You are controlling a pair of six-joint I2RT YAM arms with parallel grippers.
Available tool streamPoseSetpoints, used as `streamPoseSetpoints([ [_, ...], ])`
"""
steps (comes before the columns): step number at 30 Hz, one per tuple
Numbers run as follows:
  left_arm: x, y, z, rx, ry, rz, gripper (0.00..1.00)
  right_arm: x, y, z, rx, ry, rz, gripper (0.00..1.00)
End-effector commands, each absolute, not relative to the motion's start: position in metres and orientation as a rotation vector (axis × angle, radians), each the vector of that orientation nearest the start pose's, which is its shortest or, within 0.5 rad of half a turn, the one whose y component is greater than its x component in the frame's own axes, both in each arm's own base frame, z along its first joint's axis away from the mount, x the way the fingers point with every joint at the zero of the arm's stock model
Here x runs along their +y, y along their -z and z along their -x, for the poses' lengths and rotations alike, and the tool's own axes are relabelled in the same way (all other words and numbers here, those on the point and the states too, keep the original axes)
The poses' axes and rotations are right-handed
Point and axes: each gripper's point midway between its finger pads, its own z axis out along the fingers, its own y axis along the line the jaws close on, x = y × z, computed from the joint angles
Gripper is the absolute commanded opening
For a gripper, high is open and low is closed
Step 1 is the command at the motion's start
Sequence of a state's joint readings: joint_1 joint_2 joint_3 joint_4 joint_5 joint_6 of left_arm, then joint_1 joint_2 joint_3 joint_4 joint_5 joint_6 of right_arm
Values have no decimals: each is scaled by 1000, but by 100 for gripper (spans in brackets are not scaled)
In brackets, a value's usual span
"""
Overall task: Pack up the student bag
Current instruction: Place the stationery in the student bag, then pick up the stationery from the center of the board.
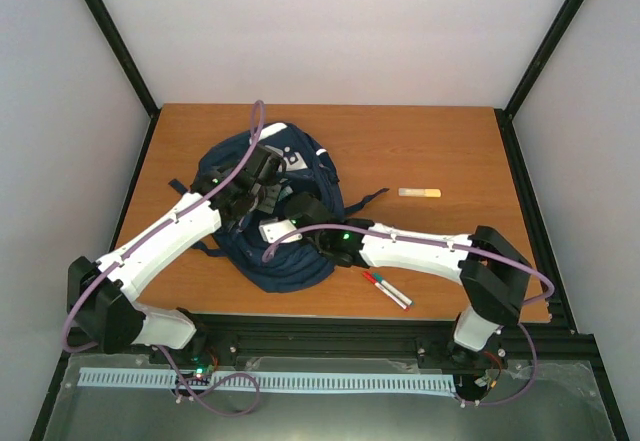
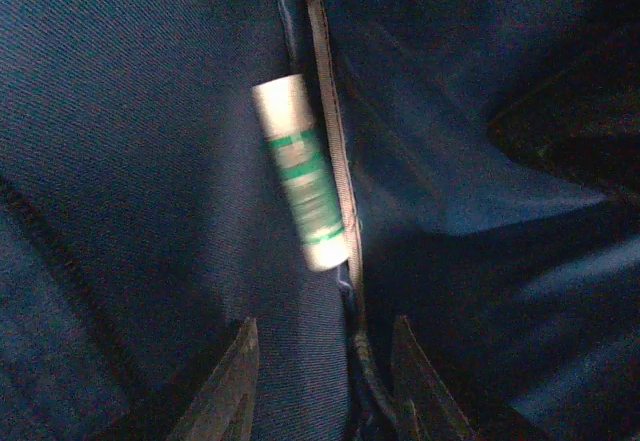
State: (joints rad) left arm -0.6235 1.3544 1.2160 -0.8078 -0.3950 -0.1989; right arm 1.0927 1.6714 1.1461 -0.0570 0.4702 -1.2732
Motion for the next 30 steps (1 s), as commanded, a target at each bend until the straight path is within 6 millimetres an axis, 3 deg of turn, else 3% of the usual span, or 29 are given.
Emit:
streamPoseSetpoints([
  [1,-145,-250,-335,2278,-77,-223,1,384,-204,-275,1135,470,1810,38],
  [9,-143,-248,-336,2282,-93,-216,1,362,-218,-228,1279,138,1850,38],
  [15,-143,-247,-336,2285,-98,-217,1,313,-191,-201,1382,29,1925,38],
  [23,-145,-241,-338,2306,-106,-228,1,216,-138,-201,1814,-133,1844,34],
  [28,-148,-239,-338,2313,-89,-238,1,161,-112,-221,2093,-174,1695,34],
  [30,-149,-238,-338,2318,-85,-242,1,141,-108,-244,2230,-151,1553,33],
])
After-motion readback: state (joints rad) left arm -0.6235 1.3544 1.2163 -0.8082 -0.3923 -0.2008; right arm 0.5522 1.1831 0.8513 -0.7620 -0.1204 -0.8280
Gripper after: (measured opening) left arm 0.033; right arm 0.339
